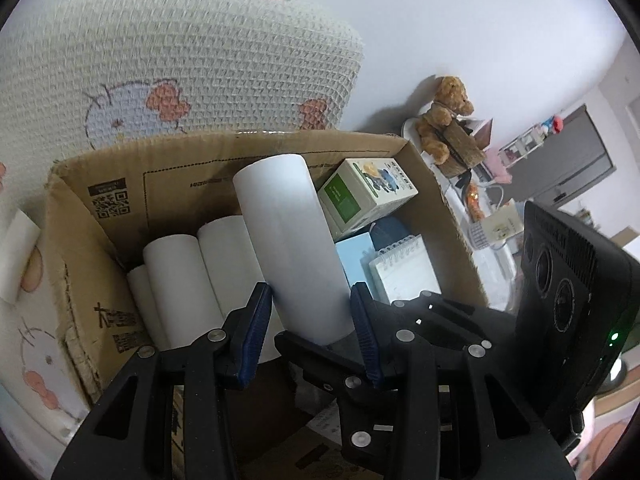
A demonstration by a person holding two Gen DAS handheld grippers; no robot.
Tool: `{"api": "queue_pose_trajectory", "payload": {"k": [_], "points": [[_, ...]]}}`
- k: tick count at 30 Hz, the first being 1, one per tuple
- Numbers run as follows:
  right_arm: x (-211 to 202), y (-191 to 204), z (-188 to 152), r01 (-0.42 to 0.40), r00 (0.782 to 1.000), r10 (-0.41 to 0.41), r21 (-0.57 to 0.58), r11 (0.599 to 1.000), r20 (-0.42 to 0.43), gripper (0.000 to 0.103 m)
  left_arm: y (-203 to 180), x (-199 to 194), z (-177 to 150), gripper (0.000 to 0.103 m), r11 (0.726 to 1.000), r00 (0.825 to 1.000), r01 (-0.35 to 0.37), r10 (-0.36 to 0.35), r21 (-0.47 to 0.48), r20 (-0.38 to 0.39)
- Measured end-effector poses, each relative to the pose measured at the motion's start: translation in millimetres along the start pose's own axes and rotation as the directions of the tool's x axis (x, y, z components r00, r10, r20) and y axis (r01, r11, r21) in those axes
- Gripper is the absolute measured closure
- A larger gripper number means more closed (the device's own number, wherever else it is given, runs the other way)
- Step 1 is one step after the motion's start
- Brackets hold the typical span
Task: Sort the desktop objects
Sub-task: 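Lower the tube upright beside the white rolls in the box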
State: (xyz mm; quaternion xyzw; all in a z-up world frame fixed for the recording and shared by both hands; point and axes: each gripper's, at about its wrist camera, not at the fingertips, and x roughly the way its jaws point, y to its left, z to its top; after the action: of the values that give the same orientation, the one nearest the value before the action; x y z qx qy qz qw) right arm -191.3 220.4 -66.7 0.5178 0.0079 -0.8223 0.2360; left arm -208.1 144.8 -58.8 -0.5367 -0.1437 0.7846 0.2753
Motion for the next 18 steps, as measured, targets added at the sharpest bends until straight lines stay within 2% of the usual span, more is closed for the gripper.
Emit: {"api": "queue_pose_trajectory", "payload": {"k": [10, 18], "points": [[-10, -7, -9, -0.018, 1.0, 0.018, 0.003, 1.0, -0.02, 0.063, -3, 3, -1, 0.058, 0.999, 1.0, -0.025, 0.025, 0.027, -0.009], [-24, 2, -8, -0.01, 1.0, 0.01, -0.055, 0.998, -0.001, 0.063, -7, 5, -3, 0.057, 0.997, 0.998, -0.064, 0.064, 0.052, -0.013]]}}
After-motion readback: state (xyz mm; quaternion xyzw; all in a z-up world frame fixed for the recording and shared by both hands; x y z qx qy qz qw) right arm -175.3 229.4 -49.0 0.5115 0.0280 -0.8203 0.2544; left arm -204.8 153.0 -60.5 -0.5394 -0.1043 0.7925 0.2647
